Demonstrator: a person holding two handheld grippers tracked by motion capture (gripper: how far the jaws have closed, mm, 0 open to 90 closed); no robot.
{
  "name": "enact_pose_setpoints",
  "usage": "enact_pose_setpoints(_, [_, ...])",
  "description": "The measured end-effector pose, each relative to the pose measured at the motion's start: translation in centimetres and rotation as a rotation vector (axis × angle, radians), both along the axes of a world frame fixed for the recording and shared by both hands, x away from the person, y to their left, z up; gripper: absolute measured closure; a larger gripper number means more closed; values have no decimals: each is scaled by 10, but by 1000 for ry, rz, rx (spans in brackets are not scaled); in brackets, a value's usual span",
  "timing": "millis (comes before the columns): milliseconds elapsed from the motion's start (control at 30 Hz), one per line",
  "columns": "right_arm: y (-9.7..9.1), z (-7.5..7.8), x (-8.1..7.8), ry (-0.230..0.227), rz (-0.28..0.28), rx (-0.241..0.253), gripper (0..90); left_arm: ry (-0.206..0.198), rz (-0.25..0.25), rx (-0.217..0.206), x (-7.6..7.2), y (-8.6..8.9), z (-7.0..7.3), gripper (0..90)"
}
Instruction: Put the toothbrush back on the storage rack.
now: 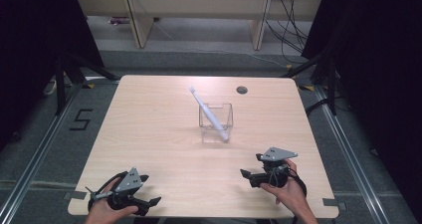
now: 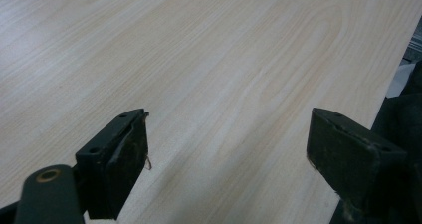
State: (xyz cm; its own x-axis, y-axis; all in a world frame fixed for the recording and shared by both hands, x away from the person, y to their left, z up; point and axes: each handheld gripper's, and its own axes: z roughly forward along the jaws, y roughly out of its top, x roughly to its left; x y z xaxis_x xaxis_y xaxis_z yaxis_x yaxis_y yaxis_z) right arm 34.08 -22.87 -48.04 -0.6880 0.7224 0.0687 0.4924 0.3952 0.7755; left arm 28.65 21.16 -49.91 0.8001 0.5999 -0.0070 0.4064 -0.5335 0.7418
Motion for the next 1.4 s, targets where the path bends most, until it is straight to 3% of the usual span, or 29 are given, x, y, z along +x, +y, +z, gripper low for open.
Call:
enact_pose_setpoints(533, [-6, -5, -8, -4, 10, -47, 189, 1, 0, 3, 0, 0, 0, 160])
enact_pose_setpoints(867, [-9, -6, -14, 24, 15, -30, 185, 0, -1, 4, 0, 0, 0, 160])
enact_pose_setpoints(900, [-10, -6, -15, 5, 21, -41, 185, -1, -1, 4, 0, 0, 0, 160])
enact_pose_setpoints(1100, [-11, -6, -19, 24, 24, -16, 186, -2, 0, 2, 0, 0, 0, 160])
enact_pose_setpoints(1200, [-12, -5, -20, 7, 24, -30, 186, -3, 0, 4, 0, 0, 0, 160])
enact_pose_setpoints(1333, [-13, -6, -21, 33, 21, -20, 186, -5, 3, -7, 0, 0, 0, 160])
enact_pose_setpoints(1400, [-14, -6, -20, 21, 20, -20, 186, -7, 3, -8, 0, 0, 0, 159])
